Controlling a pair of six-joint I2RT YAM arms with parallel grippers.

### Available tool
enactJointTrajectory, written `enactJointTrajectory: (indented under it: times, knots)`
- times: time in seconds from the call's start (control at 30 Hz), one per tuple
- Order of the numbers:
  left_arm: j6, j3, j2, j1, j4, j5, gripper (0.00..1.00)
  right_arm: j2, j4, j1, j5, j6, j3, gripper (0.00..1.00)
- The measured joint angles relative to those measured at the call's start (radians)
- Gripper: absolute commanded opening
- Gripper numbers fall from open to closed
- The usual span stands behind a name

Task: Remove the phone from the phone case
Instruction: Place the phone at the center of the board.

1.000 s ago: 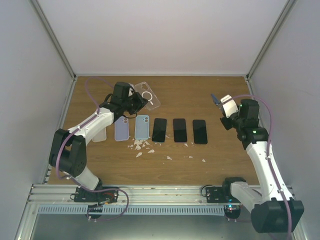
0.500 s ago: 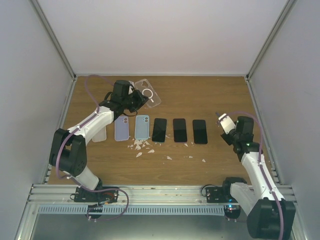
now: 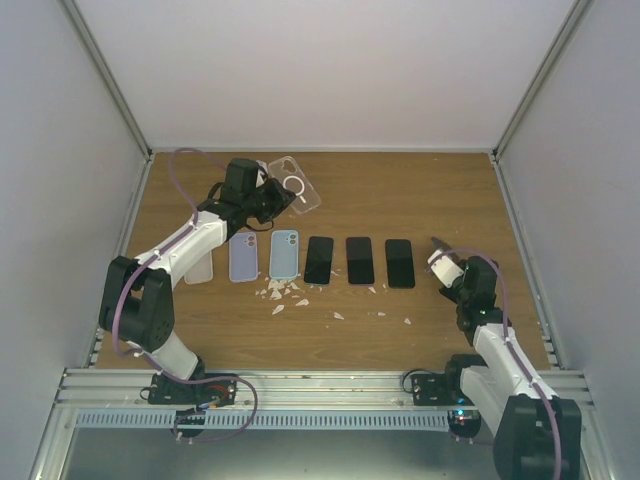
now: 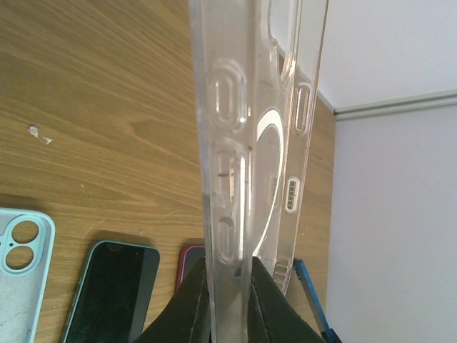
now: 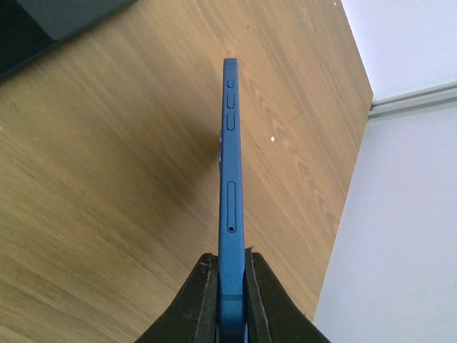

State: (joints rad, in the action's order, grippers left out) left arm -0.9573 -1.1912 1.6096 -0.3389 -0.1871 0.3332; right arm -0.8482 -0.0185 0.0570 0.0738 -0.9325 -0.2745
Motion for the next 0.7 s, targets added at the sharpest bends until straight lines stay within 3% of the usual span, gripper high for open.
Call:
enactJointTrajectory:
  times: [0.37, 0.7]
  knots:
    - [0.000, -0.005, 0.017, 0.003, -0.001, 0.000, 0.00, -0.033, 0.142, -0.059, 0.063, -0.094, 0.072, 0.10]
    - [0.000, -0.005, 0.019, 0.003, -0.003, 0.000, 0.00, -0.057, 0.150, -0.129, 0.064, -0.090, 0.079, 0.27]
